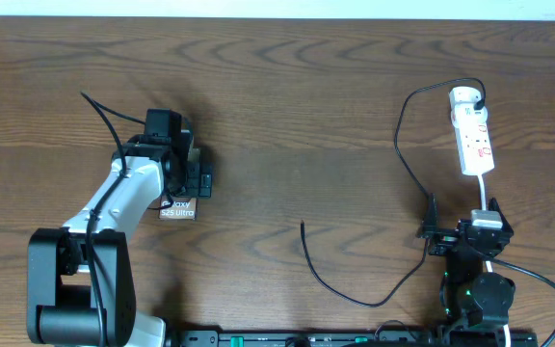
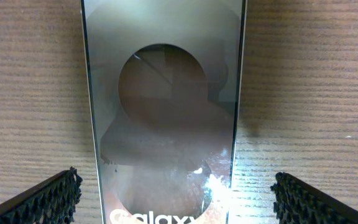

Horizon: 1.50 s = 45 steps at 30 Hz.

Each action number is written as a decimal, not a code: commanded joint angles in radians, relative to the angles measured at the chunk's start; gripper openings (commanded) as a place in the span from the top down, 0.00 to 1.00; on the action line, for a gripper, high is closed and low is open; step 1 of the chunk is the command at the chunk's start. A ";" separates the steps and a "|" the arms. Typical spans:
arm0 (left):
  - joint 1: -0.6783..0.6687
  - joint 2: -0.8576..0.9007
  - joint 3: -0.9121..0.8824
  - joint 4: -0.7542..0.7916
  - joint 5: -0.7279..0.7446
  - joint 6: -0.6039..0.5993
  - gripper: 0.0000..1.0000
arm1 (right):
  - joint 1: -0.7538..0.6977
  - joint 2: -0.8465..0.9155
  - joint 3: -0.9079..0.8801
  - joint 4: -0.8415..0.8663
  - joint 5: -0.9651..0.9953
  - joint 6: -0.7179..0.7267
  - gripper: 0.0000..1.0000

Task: Plug charger to phone and switch on socket
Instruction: 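Lower the left gripper down onto the phone, aligning fingers to its sides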

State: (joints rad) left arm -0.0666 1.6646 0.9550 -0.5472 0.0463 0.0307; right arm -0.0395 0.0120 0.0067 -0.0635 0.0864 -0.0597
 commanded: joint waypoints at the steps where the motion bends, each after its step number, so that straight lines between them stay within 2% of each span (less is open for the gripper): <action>1: 0.005 0.002 -0.004 0.004 -0.006 0.025 0.02 | 0.007 -0.006 -0.001 -0.004 0.006 -0.009 0.01; 45: 0.059 0.101 -0.004 0.079 0.022 -0.001 0.02 | 0.007 -0.006 -0.001 -0.004 0.006 -0.009 0.01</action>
State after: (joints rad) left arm -0.0101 1.7363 0.9550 -0.4671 0.0544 0.0334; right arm -0.0395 0.0120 0.0067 -0.0631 0.0864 -0.0597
